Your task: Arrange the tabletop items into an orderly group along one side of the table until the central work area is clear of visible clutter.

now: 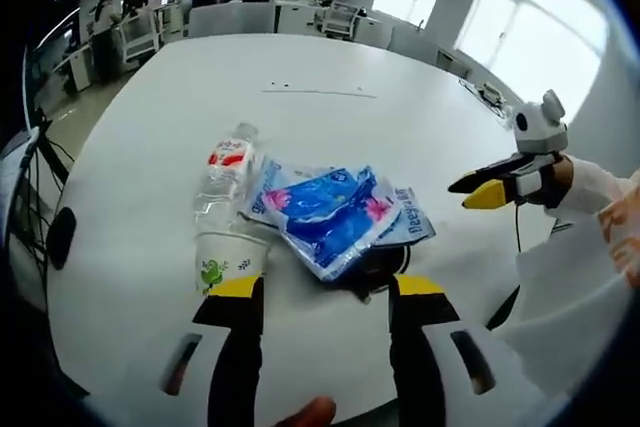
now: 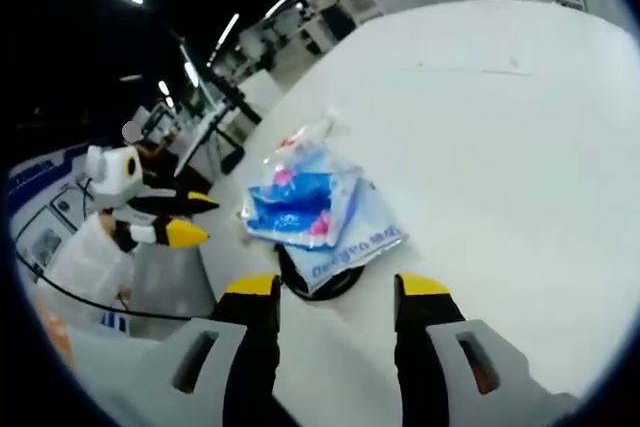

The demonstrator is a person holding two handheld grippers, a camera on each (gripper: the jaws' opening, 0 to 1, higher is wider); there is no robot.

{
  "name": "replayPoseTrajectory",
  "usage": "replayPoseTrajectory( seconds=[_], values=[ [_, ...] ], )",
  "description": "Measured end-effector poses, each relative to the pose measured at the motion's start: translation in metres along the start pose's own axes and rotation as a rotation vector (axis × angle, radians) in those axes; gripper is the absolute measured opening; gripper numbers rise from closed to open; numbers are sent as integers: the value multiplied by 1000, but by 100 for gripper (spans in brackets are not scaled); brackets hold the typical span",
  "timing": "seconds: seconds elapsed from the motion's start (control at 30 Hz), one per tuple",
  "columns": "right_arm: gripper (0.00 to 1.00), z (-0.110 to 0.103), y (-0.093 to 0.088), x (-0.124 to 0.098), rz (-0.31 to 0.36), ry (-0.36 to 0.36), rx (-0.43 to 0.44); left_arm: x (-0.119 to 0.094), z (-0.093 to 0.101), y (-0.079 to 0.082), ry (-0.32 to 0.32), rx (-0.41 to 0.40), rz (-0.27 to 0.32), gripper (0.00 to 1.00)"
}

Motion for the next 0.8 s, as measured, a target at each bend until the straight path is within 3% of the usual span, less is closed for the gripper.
replayPoseTrajectory(
  seconds=[0.43,0.8],
  values=[
    [41,-7,22,11,26,2,1,9,0,8,39,-51,75,42],
    [38,-17,27,29,7,3,-26,13,-3,9,72,-80,90,37]
  ],
)
Point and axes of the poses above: the point that each gripper's makers call its tool centre point, and the gripper's own axes: x roughly forward along the fingers, z roughly to its right, y roughly out of its top, the point moved 6 cm from there along -x, roughly backward along the fingers, and after that the axes turned 13 degrees about -y, right-handed, at the moved point
